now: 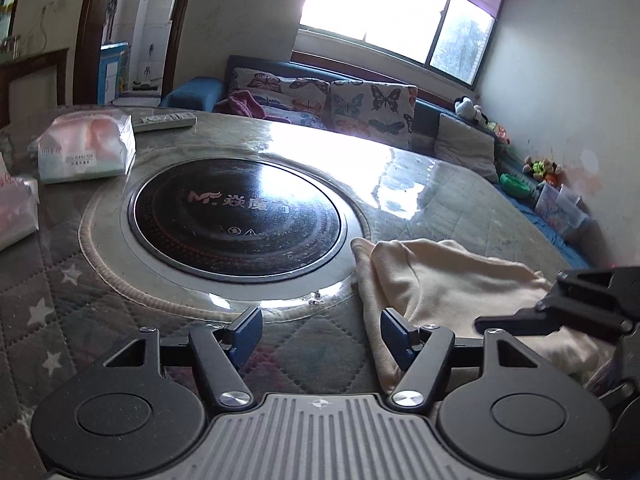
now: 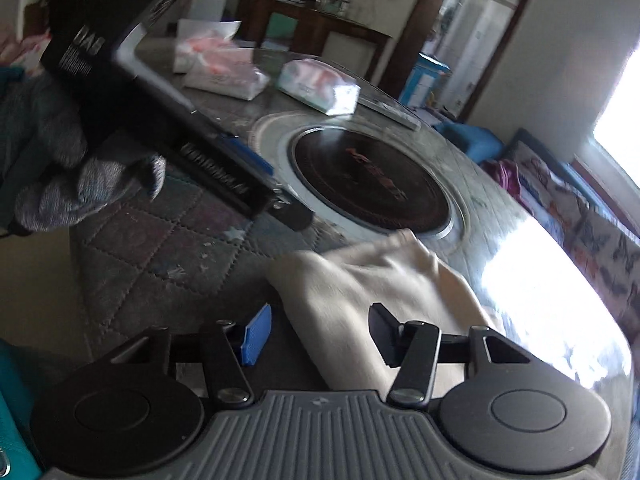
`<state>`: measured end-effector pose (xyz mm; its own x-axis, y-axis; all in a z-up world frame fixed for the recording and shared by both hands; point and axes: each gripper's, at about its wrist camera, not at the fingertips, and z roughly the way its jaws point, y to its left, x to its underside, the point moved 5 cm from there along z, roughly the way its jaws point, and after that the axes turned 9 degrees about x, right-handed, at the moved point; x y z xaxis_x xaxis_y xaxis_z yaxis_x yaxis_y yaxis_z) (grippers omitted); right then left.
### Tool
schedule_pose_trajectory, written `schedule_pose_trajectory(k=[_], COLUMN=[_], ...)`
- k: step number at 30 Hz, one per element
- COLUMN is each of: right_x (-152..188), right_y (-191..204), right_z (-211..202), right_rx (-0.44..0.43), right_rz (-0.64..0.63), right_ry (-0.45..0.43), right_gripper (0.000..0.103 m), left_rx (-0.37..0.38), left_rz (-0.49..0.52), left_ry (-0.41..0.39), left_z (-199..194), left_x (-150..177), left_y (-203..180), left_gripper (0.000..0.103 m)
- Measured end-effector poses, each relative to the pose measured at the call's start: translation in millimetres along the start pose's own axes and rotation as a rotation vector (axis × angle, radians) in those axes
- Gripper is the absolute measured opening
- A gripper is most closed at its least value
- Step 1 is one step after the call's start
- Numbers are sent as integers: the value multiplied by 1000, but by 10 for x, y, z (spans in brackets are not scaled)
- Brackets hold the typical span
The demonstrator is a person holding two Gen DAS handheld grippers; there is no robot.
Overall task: Fold clothes
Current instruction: 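Grasp the sweater edge with the left tool and lift it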
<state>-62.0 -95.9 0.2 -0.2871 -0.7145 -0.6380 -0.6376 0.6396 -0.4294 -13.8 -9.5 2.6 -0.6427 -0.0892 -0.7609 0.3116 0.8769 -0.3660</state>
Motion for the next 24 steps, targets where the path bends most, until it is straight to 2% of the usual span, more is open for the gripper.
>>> schedule_pose_trajectory(k=[6,8,13,18,20,24], right_x=[-101,-100,-79,-113,-133,-143], right_y=[129,170,208,59,-28,-174], right_z=[147,214,263,245,216,134], right_rx=[-4,6,26,10,-11,-44], right_rz=[-60,-79,-94,9,66,150], right_ry=[-1,9,11,5,4,-8], right_gripper=[42,41,29,11,9,7], left_rx=[70,101,156,214,236,280], left_rz=[-80,-112,-223,-355,-415,-545], left_ry=[1,11,32,36,35,55], left_z=[-1,20,91,147,182,296], left_x=[-39,-42,-3,8,-1,-1], left_y=[6,2,41,71,94,119], left_gripper=[68,68,69,73,77,80])
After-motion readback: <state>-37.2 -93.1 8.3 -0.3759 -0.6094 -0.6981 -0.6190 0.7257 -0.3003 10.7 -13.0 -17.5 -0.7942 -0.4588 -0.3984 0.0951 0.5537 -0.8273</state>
